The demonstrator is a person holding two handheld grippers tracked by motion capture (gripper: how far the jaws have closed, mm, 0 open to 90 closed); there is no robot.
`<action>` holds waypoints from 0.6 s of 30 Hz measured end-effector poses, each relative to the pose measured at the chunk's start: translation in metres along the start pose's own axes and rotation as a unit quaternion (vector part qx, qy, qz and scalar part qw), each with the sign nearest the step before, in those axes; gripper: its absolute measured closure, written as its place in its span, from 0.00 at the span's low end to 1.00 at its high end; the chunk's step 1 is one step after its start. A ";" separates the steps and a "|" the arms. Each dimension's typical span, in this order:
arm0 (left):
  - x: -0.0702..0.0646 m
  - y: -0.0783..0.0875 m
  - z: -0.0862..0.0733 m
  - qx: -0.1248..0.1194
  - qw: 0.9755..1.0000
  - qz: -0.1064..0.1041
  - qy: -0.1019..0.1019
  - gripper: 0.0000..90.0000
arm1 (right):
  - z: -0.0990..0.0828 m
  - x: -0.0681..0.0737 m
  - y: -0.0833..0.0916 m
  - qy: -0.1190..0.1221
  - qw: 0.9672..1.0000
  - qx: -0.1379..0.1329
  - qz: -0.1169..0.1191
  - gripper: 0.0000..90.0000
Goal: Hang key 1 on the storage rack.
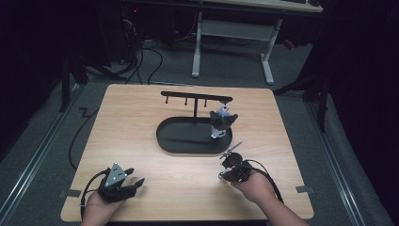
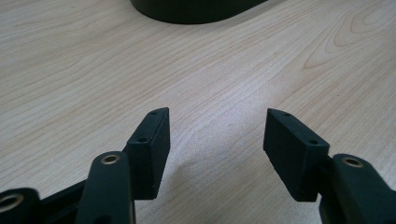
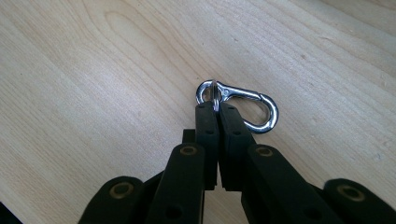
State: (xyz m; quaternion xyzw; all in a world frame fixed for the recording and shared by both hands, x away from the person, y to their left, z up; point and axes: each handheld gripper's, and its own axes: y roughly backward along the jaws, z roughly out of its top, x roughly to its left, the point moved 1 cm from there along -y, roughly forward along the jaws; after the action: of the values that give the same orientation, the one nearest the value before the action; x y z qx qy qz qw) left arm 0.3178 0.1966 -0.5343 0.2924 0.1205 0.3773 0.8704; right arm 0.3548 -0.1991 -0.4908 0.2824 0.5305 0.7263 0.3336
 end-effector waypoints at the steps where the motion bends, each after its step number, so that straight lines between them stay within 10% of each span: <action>1: 0.000 0.000 0.000 0.000 1.000 0.000 0.000 0.46 | 0.000 -0.001 0.000 -0.001 1.000 0.000 0.005 0.99; 18: 0.000 0.000 0.000 -0.003 1.000 0.002 0.000 0.46 | 0.008 -0.008 0.038 0.010 1.000 -0.001 0.010 0.99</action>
State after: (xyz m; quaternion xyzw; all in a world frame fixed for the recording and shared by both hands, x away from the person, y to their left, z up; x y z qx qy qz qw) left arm 0.3176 0.1967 -0.5339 0.2901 0.1186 0.3798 0.8704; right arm 0.3588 -0.2092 -0.4522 0.2800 0.5301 0.7332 0.3211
